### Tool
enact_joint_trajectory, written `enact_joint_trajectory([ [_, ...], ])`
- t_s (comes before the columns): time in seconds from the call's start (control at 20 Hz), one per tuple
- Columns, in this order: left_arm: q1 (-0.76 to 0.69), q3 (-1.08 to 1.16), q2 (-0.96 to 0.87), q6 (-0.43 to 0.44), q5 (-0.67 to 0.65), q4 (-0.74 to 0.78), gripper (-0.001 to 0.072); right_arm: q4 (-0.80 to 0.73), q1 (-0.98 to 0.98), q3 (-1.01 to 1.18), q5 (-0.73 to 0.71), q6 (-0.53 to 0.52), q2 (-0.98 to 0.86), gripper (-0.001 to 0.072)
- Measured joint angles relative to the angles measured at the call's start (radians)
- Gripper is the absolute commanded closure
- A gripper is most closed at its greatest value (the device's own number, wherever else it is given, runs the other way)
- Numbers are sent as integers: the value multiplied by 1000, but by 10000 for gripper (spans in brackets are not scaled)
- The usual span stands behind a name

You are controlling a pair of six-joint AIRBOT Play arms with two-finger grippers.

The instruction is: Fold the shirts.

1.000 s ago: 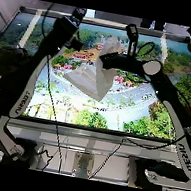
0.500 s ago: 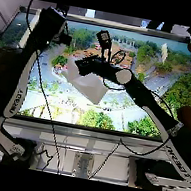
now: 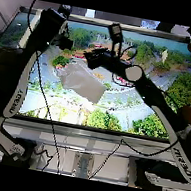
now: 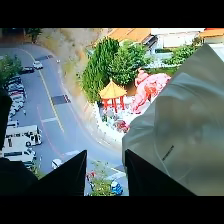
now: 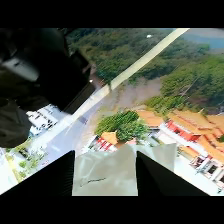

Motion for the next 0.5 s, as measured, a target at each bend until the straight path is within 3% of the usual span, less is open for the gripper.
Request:
enact_joint_trajectory([
  [0.25,0,-35,-5,158,15,-183,408,-46,-193,0,133,92,87,279],
  [0.3,0,-37,-9,182,21,-206,377,-66,-233,-2,179,133,95,277],
  [0.35,0,-39,-15,204,24,-224,254,-90,-270,-8,232,177,101,269],
  [0.4,0,-41,-24,223,30,-238,195,-114,-306,-19,296,223,105,261],
  [0.5,1,-43,-50,248,35,-267,196,-148,-359,-58,413,300,111,260],
])
